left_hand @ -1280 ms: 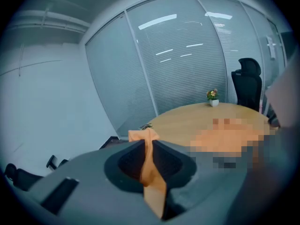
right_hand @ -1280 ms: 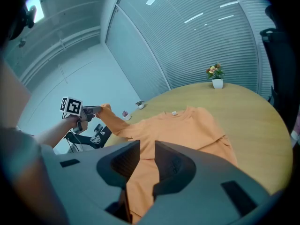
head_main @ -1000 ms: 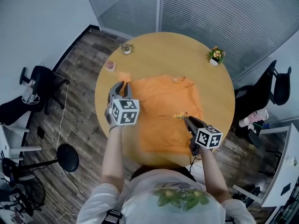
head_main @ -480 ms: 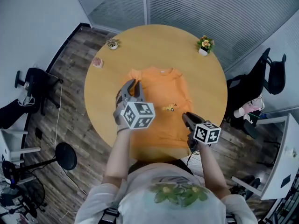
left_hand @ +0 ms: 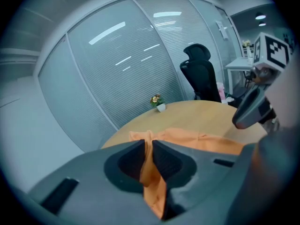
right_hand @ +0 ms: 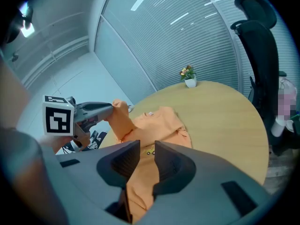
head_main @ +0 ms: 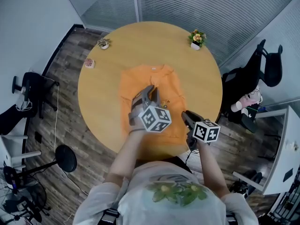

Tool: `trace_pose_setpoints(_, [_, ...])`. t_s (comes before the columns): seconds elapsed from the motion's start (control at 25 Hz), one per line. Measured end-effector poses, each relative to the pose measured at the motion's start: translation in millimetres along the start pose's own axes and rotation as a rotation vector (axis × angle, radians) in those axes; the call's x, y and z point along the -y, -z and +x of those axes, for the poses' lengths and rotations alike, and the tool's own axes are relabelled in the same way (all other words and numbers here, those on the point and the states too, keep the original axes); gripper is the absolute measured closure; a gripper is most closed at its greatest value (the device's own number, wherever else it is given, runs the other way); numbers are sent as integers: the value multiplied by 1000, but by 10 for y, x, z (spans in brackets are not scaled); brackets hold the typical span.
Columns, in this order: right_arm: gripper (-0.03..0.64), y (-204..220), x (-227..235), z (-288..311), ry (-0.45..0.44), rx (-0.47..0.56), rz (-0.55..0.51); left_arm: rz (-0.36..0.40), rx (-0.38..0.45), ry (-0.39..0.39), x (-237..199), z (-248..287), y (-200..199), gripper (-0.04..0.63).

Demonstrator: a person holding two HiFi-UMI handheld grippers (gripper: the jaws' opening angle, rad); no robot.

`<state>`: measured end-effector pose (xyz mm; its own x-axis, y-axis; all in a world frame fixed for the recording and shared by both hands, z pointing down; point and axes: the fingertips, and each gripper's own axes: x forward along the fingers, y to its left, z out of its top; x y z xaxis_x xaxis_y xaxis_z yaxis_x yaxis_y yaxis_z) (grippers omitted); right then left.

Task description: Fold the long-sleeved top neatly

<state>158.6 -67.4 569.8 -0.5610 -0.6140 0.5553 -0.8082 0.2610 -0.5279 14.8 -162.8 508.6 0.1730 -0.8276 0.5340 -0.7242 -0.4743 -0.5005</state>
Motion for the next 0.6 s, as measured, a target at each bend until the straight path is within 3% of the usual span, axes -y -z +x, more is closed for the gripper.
trace_pose_setpoints(0.12, [511, 23, 63, -47, 12, 5, 16, 13, -17, 81, 404, 115, 31, 543])
trace_pose_setpoints(0.24, [511, 70, 138, -99, 29, 8, 32, -26, -36, 173, 793, 231, 116, 543])
trace_pose_setpoints(0.4, [511, 150, 226, -135, 47, 2, 49, -160, -91, 334, 1275, 404, 361, 538])
trace_pose_setpoints(0.48, [511, 195, 263, -135, 56, -6, 55, -217, -118, 417, 1461, 433, 457, 501])
trace_pose_setpoints(0.6, [511, 274, 302, -109, 65, -22, 62, -244, -144, 522, 1616, 321, 526, 430])
